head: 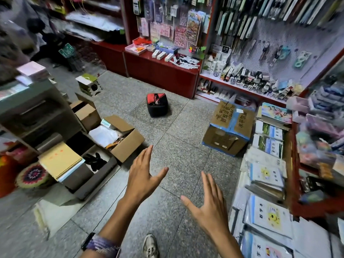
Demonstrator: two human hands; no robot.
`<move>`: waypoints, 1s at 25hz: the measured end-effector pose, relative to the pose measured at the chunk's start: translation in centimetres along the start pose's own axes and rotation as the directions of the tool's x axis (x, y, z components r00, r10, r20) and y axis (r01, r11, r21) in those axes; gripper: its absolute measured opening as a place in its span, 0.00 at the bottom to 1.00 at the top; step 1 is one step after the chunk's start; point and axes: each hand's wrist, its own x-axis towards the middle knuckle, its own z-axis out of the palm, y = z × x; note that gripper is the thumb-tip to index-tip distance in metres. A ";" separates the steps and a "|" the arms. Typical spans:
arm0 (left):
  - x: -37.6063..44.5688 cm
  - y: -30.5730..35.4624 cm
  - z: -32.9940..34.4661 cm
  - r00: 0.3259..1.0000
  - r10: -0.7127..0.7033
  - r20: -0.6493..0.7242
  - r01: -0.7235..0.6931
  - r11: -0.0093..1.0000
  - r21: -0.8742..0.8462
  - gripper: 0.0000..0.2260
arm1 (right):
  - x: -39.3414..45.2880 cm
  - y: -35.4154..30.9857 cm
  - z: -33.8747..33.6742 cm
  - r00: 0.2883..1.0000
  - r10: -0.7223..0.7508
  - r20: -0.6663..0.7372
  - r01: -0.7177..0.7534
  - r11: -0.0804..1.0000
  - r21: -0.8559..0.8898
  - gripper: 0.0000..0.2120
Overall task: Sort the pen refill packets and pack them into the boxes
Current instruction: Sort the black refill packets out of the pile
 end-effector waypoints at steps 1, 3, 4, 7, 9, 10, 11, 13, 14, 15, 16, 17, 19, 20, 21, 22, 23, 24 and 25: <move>2.6 -0.5 -0.4 1.000 0.002 0.014 -0.002 1.000 0.003 0.40 | 2.4 -1.0 0.2 1.000 0.013 0.001 -0.013 1.000 -0.006 0.50; 7.9 -1.5 -0.8 1.000 0.005 0.029 -0.005 1.000 0.015 0.40 | 7.2 -2.7 0.4 1.000 0.013 -0.025 -0.014 1.000 -0.019 0.50; 10.5 -1.9 -0.9 1.000 0.000 0.029 -0.001 1.000 0.021 0.41 | 9.6 -3.4 0.3 1.000 0.019 -0.017 -0.019 1.000 -0.021 0.50; 17.2 -2.4 -0.6 0.999 0.010 0.038 -0.011 1.000 0.023 0.41 | 16.2 -4.7 0.2 0.999 0.003 -0.036 -0.003 1.000 -0.015 0.50; 22.5 -2.6 0.5 0.998 -0.006 0.057 0.005 1.000 0.025 0.41 | 21.5 -4.7 0.5 0.999 0.006 -0.036 -0.006 1.000 -0.002 0.52; 25.3 -2.7 1.2 0.998 -0.013 0.060 0.011 1.000 0.029 0.40 | 24.5 -4.5 0.7 0.999 0.013 -0.041 -0.013 1.000 0.003 0.52; 28.0 -2.7 1.9 0.998 -0.017 0.061 0.015 0.999 0.031 0.40 | 27.6 -4.2 0.9 0.999 0.017 -0.041 -0.017 1.000 0.006 0.52; 34.1 -2.8 3.9 0.998 -0.041 0.056 0.039 0.999 0.038 0.39 | 34.6 -3.5 1.2 1.000 0.021 -0.011 -0.021 1.000 0.003 0.54; 37.2 -2.7 5.0 0.997 -0.061 0.051 0.059 0.997 0.039 0.39 | 38.3 -3.0 1.1 1.000 0.018 -0.007 -0.018 1.000 0.008 0.55; 39.9 -2.6 5.7 0.995 -0.085 0.050 0.083 0.996 0.040 0.39 | 41.6 -2.8 0.8 1.000 0.008 -0.004 -0.008 1.000 -0.001 0.55; 42.4 -2.6 6.4 0.994 -0.100 0.051 0.098 0.995 0.038 0.40 | 44.5 -2.7 0.3 1.000 0.000 0.015 0.000 1.000 -0.005 0.56; 45.4 -2.4 7.2 0.992 -0.113 0.053 0.111 0.993 0.039 0.40 | 48.0 -2.5 -0.1 0.999 -0.004 0.036 0.004 1.000 0.000 0.56; 51.2 -2.1 8.2 0.989 -0.139 0.041 0.137 0.990 0.041 0.41 | 54.5 -2.7 -1.3 0.998 -0.042 0.053 0.043 0.999 -0.019 0.57; 53.8 -1.9 8.5 0.987 -0.156 0.040 0.154 0.987 0.040 0.40 | 57.6 -3.0 -1.8 0.996 -0.055 0.064 0.057 0.998 -0.034 0.58; 56.5 -1.7 8.8 0.984 -0.173 0.041 0.172 0.985 0.026 0.40 | 60.6 -3.3 -2.2 0.996 -0.054 0.075 0.056 0.998 -0.026 0.58; 59.4 -1.7 9.2 0.982 -0.183 0.038 0.183 0.983 0.007 0.40 | 63.6 -3.7 -2.5 0.995 -0.050 0.084 0.051 0.999 -0.013 0.58; 62.0 -1.8 9.4 0.981 -0.192 0.032 0.192 0.981 -0.005 0.40 | 66.1 -4.1 -2.7 0.995 -0.058 0.087 0.059 0.998 -0.007 0.58; 64.5 -2.0 9.7 0.980 -0.196 0.028 0.196 0.981 -0.001 0.39 | 68.5 -4.5 -2.6 0.994 -0.070 0.088 0.072 0.997 -0.012 0.58; 67.6 -2.4 10.2 0.980 -0.198 0.023 0.198 0.980 0.008 0.39 | 71.5 -4.8 -2.5 0.993 -0.074 0.094 0.075 0.997 -0.011 0.57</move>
